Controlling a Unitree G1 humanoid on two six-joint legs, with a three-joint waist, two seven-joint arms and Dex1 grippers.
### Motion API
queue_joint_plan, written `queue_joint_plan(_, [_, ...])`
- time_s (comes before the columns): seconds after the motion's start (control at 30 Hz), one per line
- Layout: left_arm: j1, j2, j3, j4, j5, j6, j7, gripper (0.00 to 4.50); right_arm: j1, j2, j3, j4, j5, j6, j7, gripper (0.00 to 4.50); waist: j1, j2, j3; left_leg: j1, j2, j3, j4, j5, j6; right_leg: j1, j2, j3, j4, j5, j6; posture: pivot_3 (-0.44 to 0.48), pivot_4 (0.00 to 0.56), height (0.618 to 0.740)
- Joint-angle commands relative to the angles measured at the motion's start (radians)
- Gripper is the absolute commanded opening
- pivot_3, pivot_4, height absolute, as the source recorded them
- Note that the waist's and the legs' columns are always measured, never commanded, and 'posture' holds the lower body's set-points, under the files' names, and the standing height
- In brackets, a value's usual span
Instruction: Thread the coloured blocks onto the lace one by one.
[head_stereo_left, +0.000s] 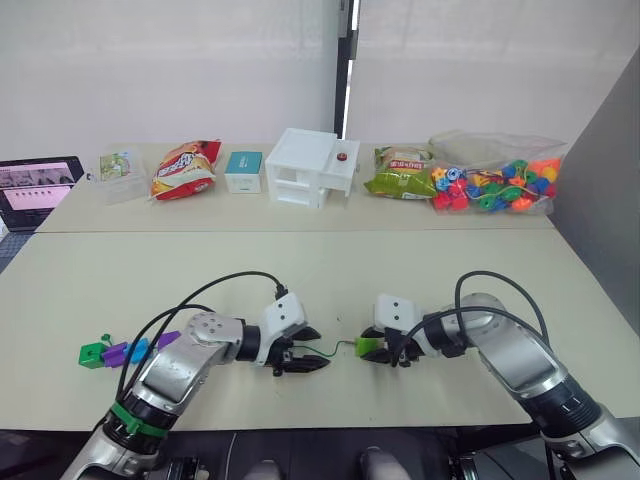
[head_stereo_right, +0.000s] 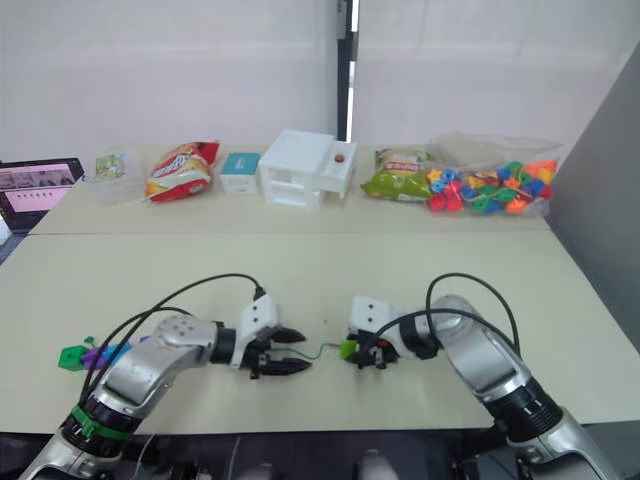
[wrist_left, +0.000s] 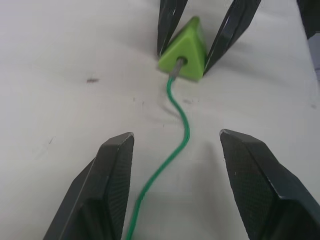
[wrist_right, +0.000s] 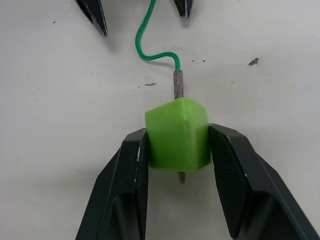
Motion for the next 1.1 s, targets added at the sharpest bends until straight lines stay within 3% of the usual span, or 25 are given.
queue_joint_plan(0.03, [0.004, -0.002, -0.017, 0.009, 0.022, -0.036, 0.004, 2.88, 0.007, -0.014, 0.011, -0.021, 0.010, 0.016, 0.007, 1.29, -0.001, 0.000, 0.000, 0.000, 0.000, 0.000, 0.000, 0.000, 0.000, 0.000, 0.000, 0.000, 0.000, 0.000, 0.000, 0.000, 0.150, 0.740])
queue_joint_plan(0.17, [0.010, -0.008, -0.038, 0.045, 0.051, -0.067, 0.018, 2.88, 0.007, -0.021, 0.010, -0.031, 0.016, 0.024, 0.005, 1.29, 0.000, 0.000, 0.000, 0.000, 0.000, 0.000, 0.000, 0.000, 0.000, 0.000, 0.000, 0.000, 0.000, 0.000, 0.000, 0.000, 0.150, 0.740])
queue_joint_plan(0.27, [0.004, -0.014, -0.050, 0.089, 0.089, -0.102, 0.036, 2.08, 0.002, -0.025, 0.005, -0.038, 0.022, 0.033, 0.004, 1.29, 0.004, 0.000, 0.000, 0.000, 0.000, 0.000, 0.000, 0.000, 0.000, 0.001, 0.000, 0.000, -0.001, 0.000, 0.000, 0.000, 0.150, 0.740])
queue_joint_plan(0.47, [-0.010, -0.052, -0.036, 0.089, 0.055, -0.108, 0.020, 0.03, 0.001, -0.029, 0.004, -0.040, 0.026, 0.036, 0.001, 1.29, 0.005, 0.000, 0.000, 0.000, 0.000, 0.000, 0.000, 0.000, 0.000, 0.001, 0.000, 0.000, -0.001, 0.000, 0.000, 0.000, 0.150, 0.740])
queue_joint_plan(0.93, [-0.042, -0.054, -0.004, 0.053, 0.044, -0.098, 0.008, 0.03, 0.000, -0.025, 0.008, -0.039, 0.023, 0.050, -0.013, 1.29, 0.004, 0.000, 0.000, 0.000, 0.000, 0.000, 0.000, 0.000, 0.000, 0.000, 0.000, 0.000, -0.001, 0.000, 0.000, 0.000, 0.150, 0.740])
queue_joint_plan(1.1, [-0.048, -0.045, 0.036, 0.004, -0.012, -0.040, -0.001, 1.49, 0.002, -0.024, 0.008, -0.039, 0.022, 0.049, -0.016, 1.29, 0.004, 0.000, 0.000, 0.000, 0.000, 0.000, 0.000, 0.000, 0.000, 0.000, 0.000, 0.000, 0.000, 0.000, 0.000, 0.000, 0.150, 0.740])
